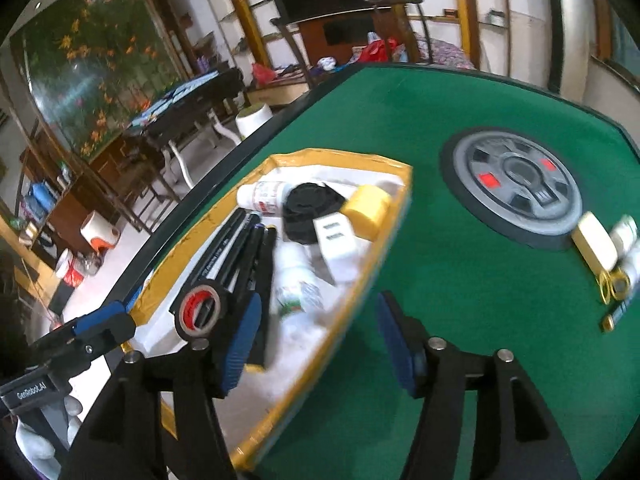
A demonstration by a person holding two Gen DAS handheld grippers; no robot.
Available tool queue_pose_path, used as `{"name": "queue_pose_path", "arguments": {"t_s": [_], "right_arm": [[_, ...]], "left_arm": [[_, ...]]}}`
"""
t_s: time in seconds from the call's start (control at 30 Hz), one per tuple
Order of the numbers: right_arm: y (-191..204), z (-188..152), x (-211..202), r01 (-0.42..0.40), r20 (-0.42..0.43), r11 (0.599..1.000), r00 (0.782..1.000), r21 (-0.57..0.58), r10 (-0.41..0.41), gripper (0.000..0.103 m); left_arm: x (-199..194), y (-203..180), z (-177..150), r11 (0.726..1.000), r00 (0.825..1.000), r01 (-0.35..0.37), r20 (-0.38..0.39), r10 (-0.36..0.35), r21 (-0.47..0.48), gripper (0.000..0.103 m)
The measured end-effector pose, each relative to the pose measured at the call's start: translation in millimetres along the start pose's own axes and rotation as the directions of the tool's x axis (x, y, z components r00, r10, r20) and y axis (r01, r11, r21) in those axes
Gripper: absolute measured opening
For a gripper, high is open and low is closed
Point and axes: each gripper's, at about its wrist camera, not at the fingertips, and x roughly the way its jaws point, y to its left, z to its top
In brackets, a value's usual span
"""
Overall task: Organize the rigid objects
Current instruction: 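Open both tools and withdraw from the tray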
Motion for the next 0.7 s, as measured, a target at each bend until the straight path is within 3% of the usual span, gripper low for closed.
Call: {"name": "queue_pose_path", "arguments": {"t_s": [0.13,0.33,0.7], "right_arm": [[-26.7,-11.9,-10.6,0.011,0.010,0.998,1.000,0.059,-0.012,0.063],[-81.3,-25.0,-32.3,0.014,0.042,0.982,0.999,0.191,-0.023,0.063],[-159.2,-43.1,-85.5,0.090,0.121,0.942,0.983,0.323,-0.135,0.064]], "left_arm": [[0.1,-23.1,-5.1,0.997,0.999,-0.033,0.008,0.032,0.072,0.078],[4.7,-57.8,-13.1,0.990,1.000,-0.006,-0.015,0.009,0.142,0.078],[14.9,-114.1,-26.9,0.967,0.997,0.057,-0.065,-0.042,0.249,0.078]]}}
